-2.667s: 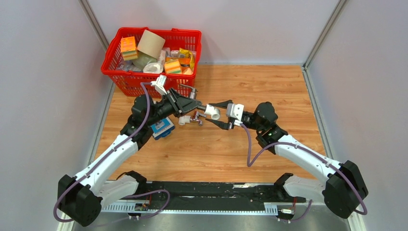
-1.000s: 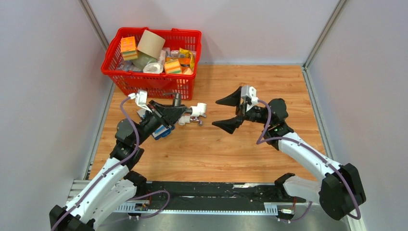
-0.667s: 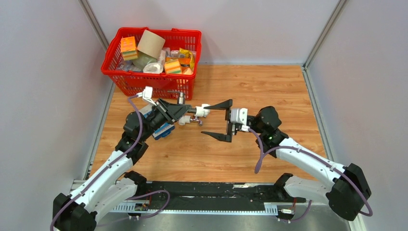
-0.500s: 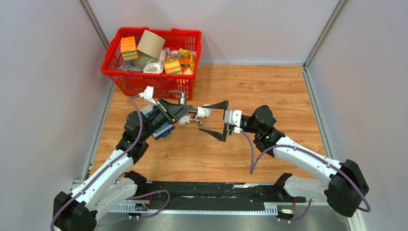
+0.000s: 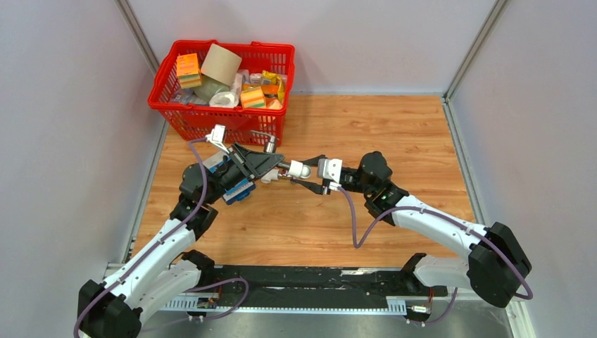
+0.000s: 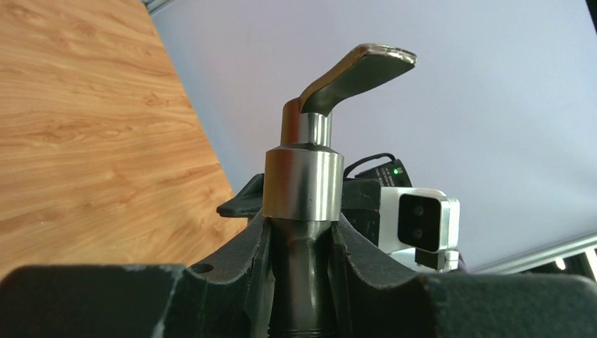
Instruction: Install the water faucets
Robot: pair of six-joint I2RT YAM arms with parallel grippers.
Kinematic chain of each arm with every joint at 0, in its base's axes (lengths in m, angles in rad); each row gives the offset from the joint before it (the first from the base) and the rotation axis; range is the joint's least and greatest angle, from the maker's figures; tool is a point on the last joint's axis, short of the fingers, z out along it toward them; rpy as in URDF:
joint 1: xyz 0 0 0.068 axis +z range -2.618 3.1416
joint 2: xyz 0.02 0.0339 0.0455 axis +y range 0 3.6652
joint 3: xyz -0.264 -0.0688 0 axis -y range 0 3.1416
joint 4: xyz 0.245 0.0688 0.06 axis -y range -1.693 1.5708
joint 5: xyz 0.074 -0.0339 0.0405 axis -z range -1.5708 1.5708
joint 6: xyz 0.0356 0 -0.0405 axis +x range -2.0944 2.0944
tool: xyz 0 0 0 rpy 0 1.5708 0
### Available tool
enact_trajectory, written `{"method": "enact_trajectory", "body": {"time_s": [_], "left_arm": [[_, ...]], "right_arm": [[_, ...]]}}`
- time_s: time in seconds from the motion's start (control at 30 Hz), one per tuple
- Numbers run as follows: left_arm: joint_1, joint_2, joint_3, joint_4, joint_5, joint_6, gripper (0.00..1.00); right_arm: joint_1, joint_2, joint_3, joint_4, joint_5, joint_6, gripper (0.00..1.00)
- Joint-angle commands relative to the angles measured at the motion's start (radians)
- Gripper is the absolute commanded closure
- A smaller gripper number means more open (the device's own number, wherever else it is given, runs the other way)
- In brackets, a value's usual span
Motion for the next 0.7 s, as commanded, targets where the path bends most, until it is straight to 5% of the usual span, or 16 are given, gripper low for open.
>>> {"method": "enact_trajectory", "body": {"time_s": [0.0, 0.2, 0.37, 0.5, 0.67], "left_arm": [[-0.003, -0.010, 0.045, 0.198, 0.021, 0.086, 1.00], [-0.003, -0.061, 0.016, 0.313, 0.134, 0.518, 1.00], [-0.004, -0.166, -0.083, 0.470, 0.239, 0.846, 1.00], [-0.004, -0.212, -0.182, 0.623, 0.262, 1.046, 1.00], [-0.003, -0.205, -0.168, 0.555, 0.206, 1.026, 1.00]], "right_arm": [[0.003, -0.011, 0.047, 0.039, -0.019, 0.135, 0.67], [-0.043, 0.001, 0.107, 0.011, -0.043, 0.457, 1.00], [-0.175, 0.070, 0.113, 0.149, -0.206, 0.965, 1.00], [-0.224, 0.189, 0.060, 0.547, -0.347, 1.446, 1.00], [-0.226, 0.268, 0.057, 0.746, -0.392, 1.530, 0.93]]}}
